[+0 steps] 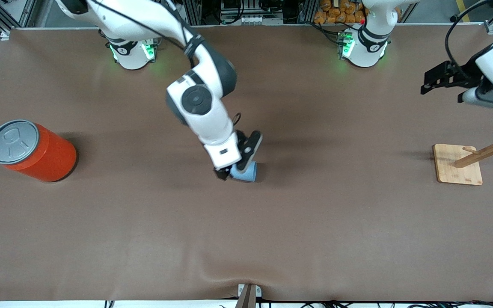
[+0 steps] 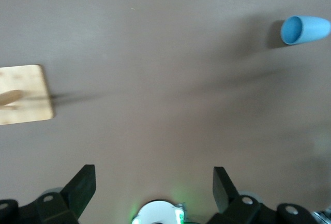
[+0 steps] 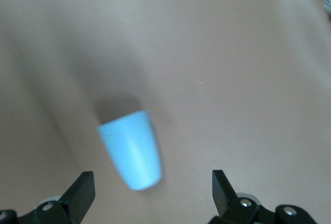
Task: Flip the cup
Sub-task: 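Lower the cup onto its side and open the right gripper, then withdraw the right gripper while the left gripper reaches toward the cup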
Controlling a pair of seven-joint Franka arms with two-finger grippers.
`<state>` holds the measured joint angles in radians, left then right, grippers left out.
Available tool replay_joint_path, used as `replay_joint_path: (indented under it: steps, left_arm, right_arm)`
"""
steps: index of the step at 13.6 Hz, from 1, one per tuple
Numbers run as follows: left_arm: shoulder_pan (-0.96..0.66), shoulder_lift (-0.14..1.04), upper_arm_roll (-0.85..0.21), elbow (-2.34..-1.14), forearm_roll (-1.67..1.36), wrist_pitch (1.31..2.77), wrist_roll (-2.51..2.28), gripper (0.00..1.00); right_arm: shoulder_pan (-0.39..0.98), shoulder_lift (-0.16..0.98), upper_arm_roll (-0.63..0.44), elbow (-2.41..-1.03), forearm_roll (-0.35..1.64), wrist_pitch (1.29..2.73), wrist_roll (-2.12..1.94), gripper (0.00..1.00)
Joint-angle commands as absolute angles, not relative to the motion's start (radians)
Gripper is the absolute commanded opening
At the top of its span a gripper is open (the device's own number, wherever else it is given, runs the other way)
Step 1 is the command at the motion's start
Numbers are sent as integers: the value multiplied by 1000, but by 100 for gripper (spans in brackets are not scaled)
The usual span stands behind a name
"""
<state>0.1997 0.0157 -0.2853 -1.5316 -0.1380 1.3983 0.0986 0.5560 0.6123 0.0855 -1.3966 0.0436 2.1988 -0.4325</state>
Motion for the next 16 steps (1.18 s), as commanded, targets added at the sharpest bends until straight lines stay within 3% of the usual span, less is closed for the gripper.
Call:
replay_joint_path:
  steps: [1, 7, 11, 16]
  left_arm:
    - [183, 84, -290, -1519, -187, 1417, 103, 100]
    - [143, 271, -295, -1594, -438, 1554, 91, 100]
    - [62, 411, -296, -1629, -651, 1681, 97, 100]
    - [-35, 520, -296, -1689, -842, 1819, 120, 100]
  right_arm:
    - [499, 603, 92, -1413, 51, 2226, -324, 100]
    - [359, 566, 57, -1479, 46, 2224, -307, 100]
    - [333, 548, -18, -1508, 46, 2224, -305, 100]
    - [301, 548, -28, -1506, 48, 2226, -172, 100]
